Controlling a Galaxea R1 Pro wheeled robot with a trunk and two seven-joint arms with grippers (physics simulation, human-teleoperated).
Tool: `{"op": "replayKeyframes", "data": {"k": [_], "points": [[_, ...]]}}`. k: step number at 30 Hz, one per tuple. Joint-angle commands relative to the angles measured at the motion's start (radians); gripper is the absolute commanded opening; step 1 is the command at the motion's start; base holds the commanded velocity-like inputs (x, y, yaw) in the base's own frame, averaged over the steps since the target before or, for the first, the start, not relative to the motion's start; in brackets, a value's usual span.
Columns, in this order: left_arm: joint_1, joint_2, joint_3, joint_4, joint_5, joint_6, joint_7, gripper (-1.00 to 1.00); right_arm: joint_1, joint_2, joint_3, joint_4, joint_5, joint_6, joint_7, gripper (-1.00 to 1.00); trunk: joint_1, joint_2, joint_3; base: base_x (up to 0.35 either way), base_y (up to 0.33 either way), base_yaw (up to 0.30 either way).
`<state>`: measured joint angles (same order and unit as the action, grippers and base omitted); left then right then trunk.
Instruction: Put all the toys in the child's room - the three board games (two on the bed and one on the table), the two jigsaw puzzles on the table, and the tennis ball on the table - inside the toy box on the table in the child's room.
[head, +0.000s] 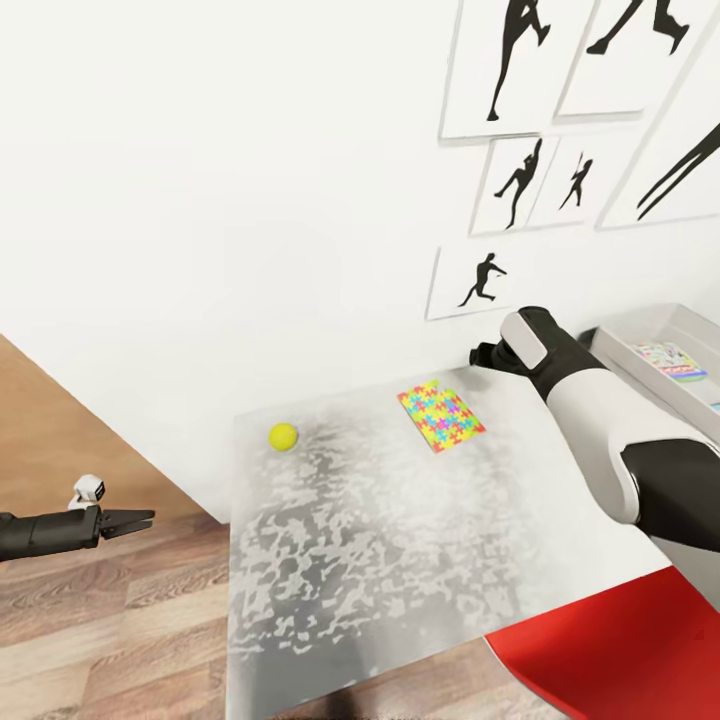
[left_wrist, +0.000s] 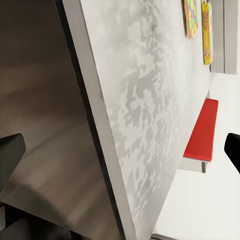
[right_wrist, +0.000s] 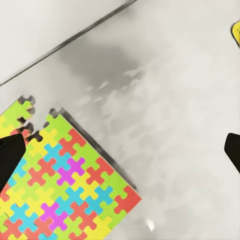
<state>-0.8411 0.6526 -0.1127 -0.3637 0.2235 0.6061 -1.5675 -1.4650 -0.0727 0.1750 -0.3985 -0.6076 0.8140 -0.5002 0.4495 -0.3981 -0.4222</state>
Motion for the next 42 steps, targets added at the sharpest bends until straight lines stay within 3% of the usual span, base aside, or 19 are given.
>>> {"op": "replayKeyframes", "data": {"k": [1,15,24,29,37,42], "points": [[-0.001,0.001,-0.008,0.0,0.007,0.011,-0.003,1.0,-0.004,-0.001,0.008,-0.002,-0.011,0.003,-0.008,1.0,0.001,-0.002,-0.003,0.0,0.0,0.0],[-0.001,0.002,-0.007,0.0,0.007,0.011,-0.003,1.0,-0.035,0.006,0.008,-0.002,-0.012,0.004,-0.008,1.0,0.001,-0.002,-0.023,0.0,0.0,0.0],[-0.001,0.002,-0.004,0.001,0.007,0.011,-0.003,1.0,-0.097,0.011,0.007,0.01,-0.014,0.021,-0.009,1.0,0.001,-0.002,-0.035,0.0,0.0,0.0],[-0.001,0.002,-0.004,0.002,0.008,0.011,-0.003,1.0,-0.102,0.021,0.007,0.011,-0.014,0.03,-0.009,1.0,0.001,-0.002,-0.042,0.0,0.0,0.0],[-0.001,0.002,-0.004,0.002,0.008,0.011,-0.003,1.0,-0.103,0.069,0.008,0.011,-0.013,0.043,-0.009,1.0,0.001,-0.002,-0.053,0.0,0.0,0.0],[-0.001,0.002,-0.004,0.002,0.008,0.011,-0.003,1.0,-0.104,0.078,0.008,0.011,-0.012,0.047,-0.009,1.0,0.001,-0.002,-0.06,0.0,0.0,0.0]]}}
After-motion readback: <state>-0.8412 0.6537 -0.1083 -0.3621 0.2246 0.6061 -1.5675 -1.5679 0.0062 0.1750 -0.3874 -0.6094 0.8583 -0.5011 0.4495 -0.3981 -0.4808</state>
